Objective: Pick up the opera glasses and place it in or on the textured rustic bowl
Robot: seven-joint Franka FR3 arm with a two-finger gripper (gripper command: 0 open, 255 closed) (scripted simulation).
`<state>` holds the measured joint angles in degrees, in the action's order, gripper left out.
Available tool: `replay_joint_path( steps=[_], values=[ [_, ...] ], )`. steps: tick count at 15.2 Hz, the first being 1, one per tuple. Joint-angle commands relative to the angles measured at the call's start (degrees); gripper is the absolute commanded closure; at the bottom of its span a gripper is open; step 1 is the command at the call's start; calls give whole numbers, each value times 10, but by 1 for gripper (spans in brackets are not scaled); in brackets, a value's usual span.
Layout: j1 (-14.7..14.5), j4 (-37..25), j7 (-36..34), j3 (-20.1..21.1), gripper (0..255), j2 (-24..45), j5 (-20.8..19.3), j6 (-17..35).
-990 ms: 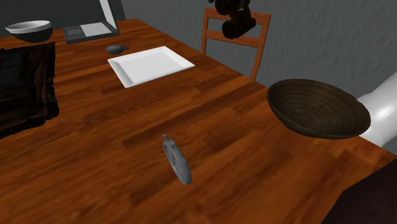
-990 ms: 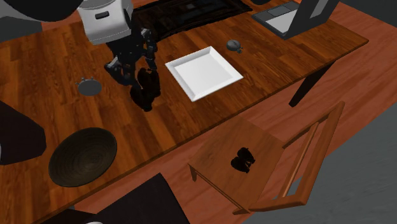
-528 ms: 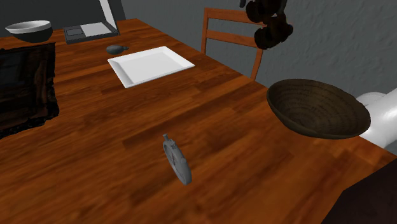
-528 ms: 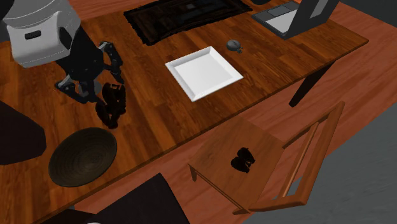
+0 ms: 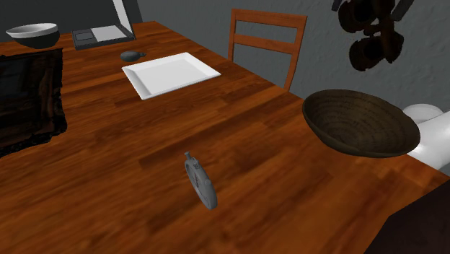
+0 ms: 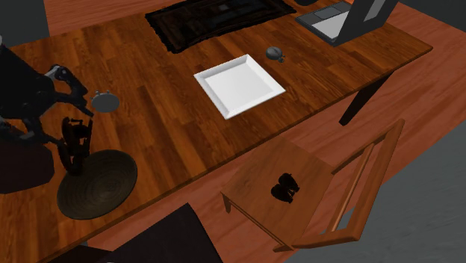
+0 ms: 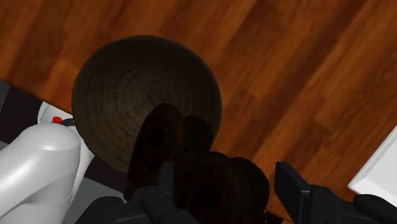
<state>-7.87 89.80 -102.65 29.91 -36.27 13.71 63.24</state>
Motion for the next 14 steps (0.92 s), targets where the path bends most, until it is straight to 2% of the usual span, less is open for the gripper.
replay_joint_path(
  steps=[1, 2, 14],
  values=[
    [-7, 0, -15, 3, 255, -18, 12, -16],
    [-11, 0, -23, 4, 255, -29, 19, -25],
    [-35, 158, -5, -2, 255, -107, 38, 57]
  ],
)
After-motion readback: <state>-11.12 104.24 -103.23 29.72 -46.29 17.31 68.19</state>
